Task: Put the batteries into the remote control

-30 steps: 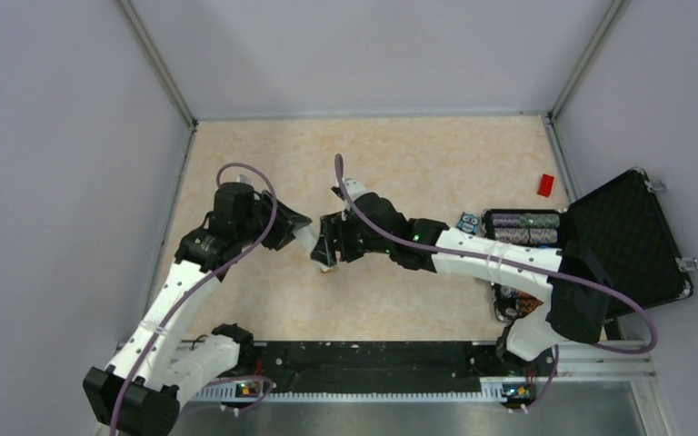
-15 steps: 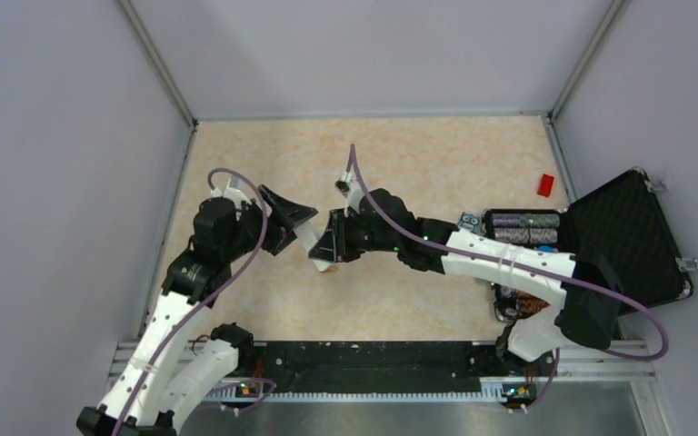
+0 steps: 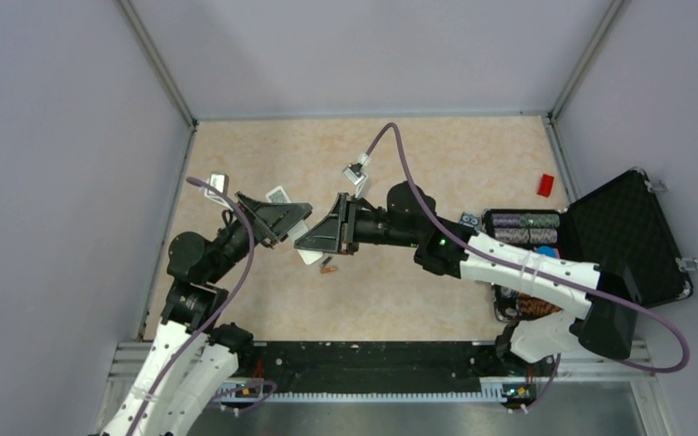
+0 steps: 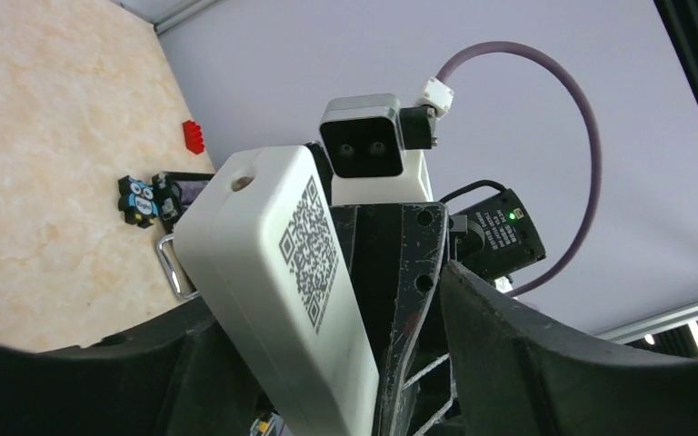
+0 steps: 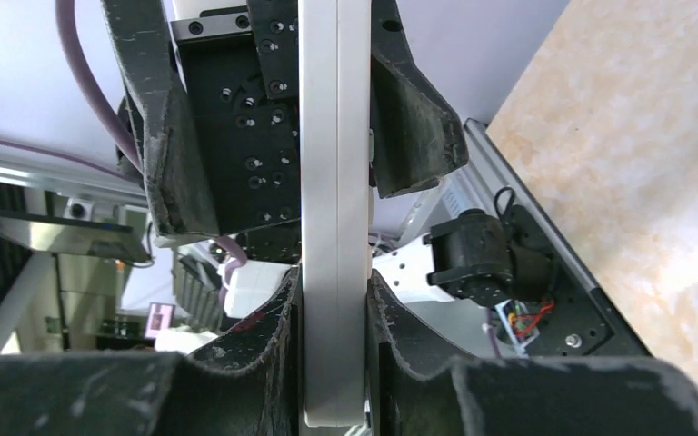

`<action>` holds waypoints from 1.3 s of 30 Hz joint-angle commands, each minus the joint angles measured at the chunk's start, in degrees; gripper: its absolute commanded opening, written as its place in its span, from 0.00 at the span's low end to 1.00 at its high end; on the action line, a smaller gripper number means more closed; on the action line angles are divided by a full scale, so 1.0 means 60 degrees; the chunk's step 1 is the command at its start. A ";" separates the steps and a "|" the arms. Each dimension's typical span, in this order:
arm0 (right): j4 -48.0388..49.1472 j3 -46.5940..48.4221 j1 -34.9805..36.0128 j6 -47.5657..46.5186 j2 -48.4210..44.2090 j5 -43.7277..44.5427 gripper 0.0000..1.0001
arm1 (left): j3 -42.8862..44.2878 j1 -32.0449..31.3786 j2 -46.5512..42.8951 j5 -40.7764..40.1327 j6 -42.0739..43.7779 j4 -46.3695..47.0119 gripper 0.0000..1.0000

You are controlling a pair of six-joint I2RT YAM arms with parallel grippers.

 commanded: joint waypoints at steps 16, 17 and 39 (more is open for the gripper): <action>-0.0412 -0.0143 -0.0557 0.0884 -0.0746 -0.1042 0.21 | 0.1096 -0.0026 -0.0044 0.0881 0.0828 -0.0915 0.54; -0.0472 -0.0157 -0.0611 0.0909 -0.0771 -0.1130 0.21 | 0.1121 -0.0024 0.0038 0.0970 0.0827 -0.0863 0.52; 0.2546 -0.1924 0.0853 0.0642 -0.1385 0.4282 0.69 | 0.1132 -0.0026 0.0301 -0.0739 -0.0343 -0.1127 0.00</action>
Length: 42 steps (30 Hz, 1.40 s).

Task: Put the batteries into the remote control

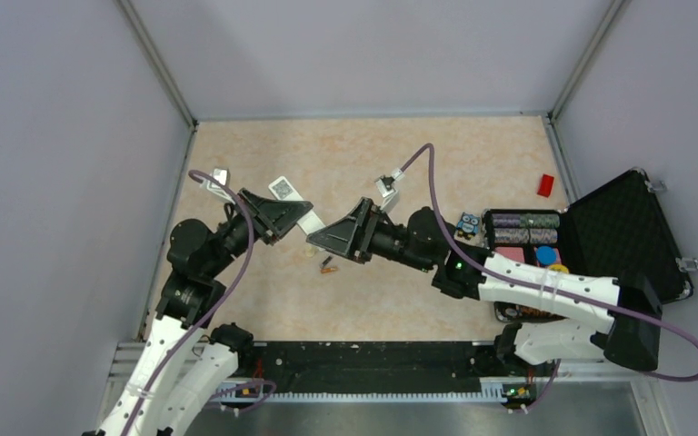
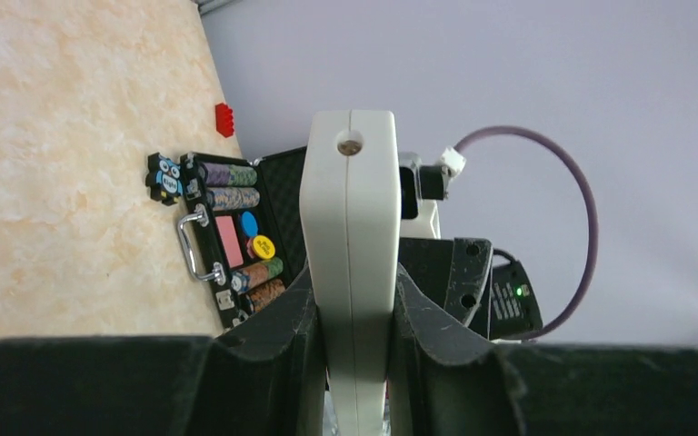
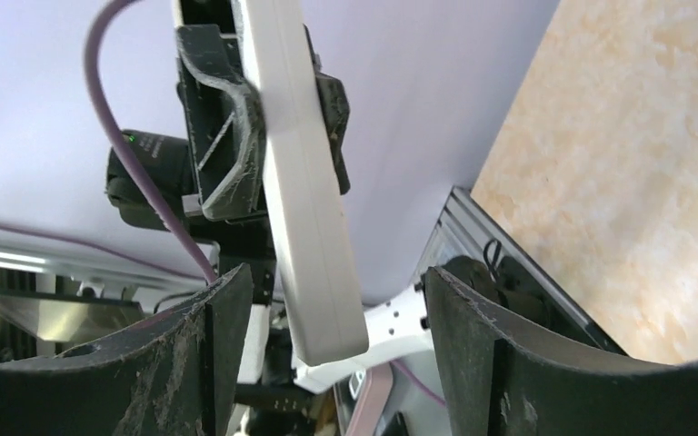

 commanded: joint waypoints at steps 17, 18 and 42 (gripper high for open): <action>0.2689 -0.0247 0.0740 -0.0459 0.1287 0.3041 0.55 | -0.0351 -0.0004 -0.0558 -0.0935 -0.2002 0.0551 0.00; 0.2788 -0.0388 0.0733 -0.0320 0.1323 0.3018 0.51 | -0.0333 -0.0010 -0.0572 -0.0985 -0.1935 0.0575 0.00; 0.4025 -0.3023 0.0857 -0.0098 0.0327 0.2206 0.05 | -0.0558 -0.0010 -0.0168 -0.1976 -0.1095 0.1784 0.00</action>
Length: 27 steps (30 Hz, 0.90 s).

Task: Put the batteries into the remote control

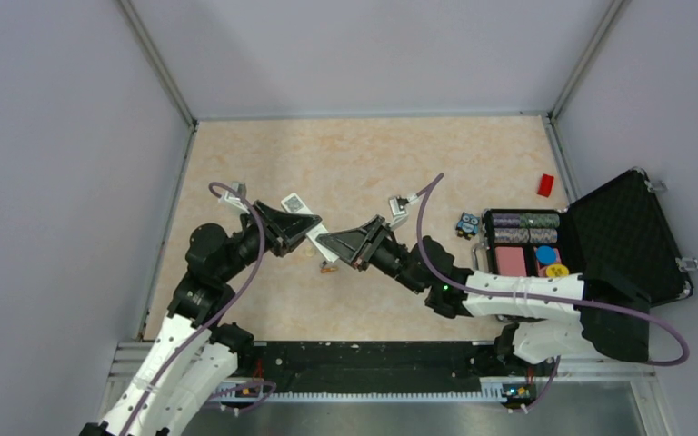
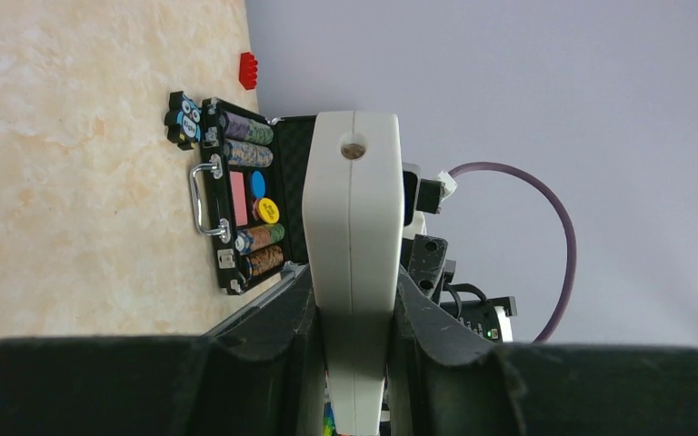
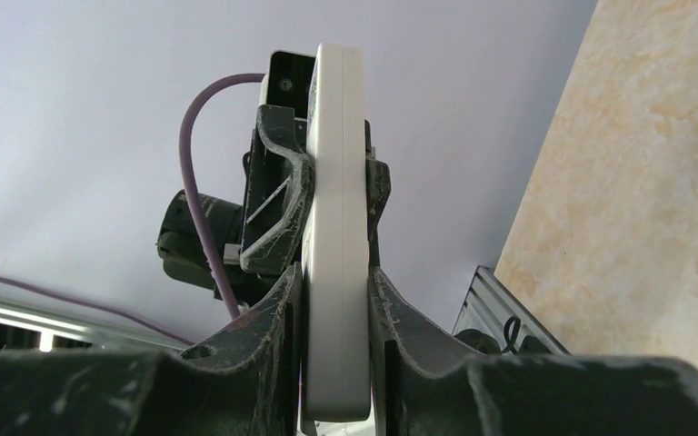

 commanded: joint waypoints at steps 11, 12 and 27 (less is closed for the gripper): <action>-0.1512 0.0032 0.0118 -0.0674 -0.0175 -0.0315 0.21 | 0.0611 0.0313 0.0497 -0.1417 0.0241 0.2320 0.00; -0.1759 0.0208 0.0121 -0.0602 -0.0085 -0.0287 0.24 | 0.0592 0.0307 0.0521 -0.1318 0.0376 0.2446 0.00; -0.2847 -0.0098 0.0108 0.0582 -0.0069 -0.0078 0.52 | 0.1114 0.0310 0.1021 -0.0521 0.1981 0.2212 0.00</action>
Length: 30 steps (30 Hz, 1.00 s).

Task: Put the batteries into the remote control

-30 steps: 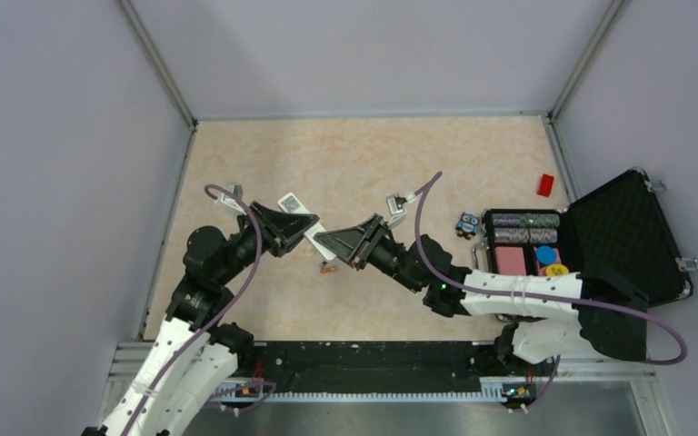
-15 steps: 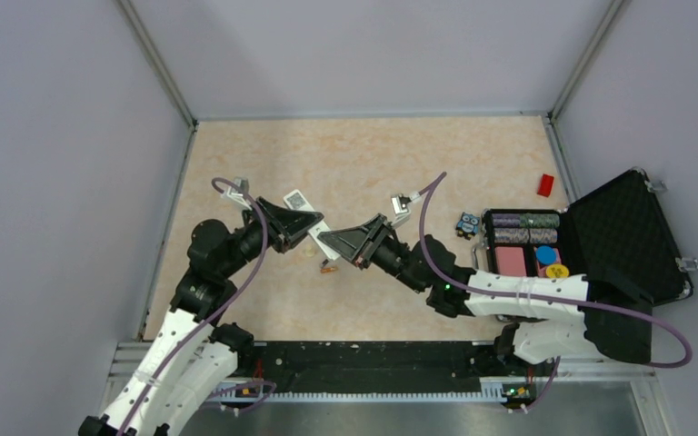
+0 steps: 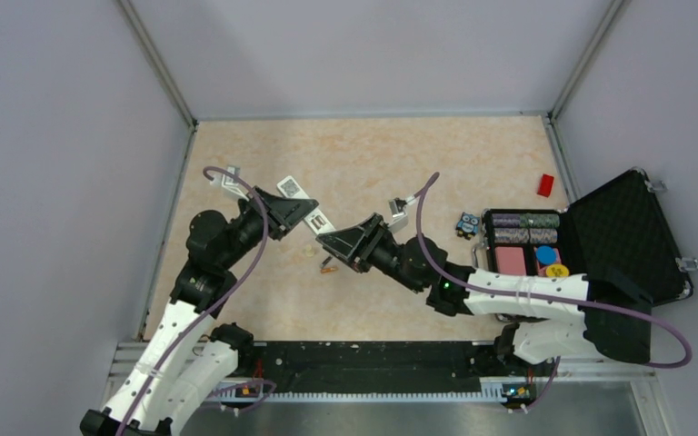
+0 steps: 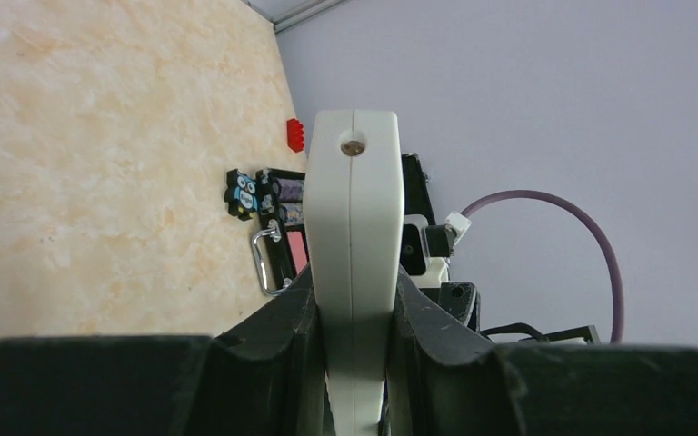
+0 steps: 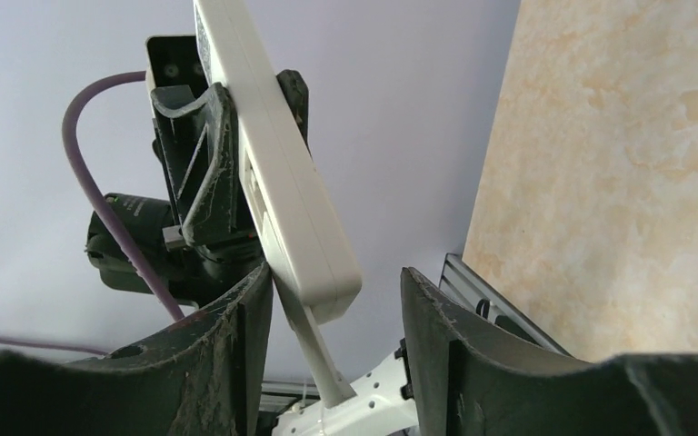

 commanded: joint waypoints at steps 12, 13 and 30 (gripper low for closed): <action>-0.1172 -0.0476 0.0142 0.0395 -0.0195 -0.0311 0.41 | 0.0600 0.0058 0.0122 -0.0468 0.1567 0.0401 0.00; -0.1207 -0.0459 0.0136 0.0397 -0.0228 -0.0320 0.37 | 0.0609 0.0064 0.0133 -0.0524 0.1724 0.0277 0.00; -0.4601 -0.0267 -0.0257 -0.0942 -0.1847 0.0770 0.00 | 0.0718 0.0059 -0.0022 -0.2345 0.3475 -0.2193 0.00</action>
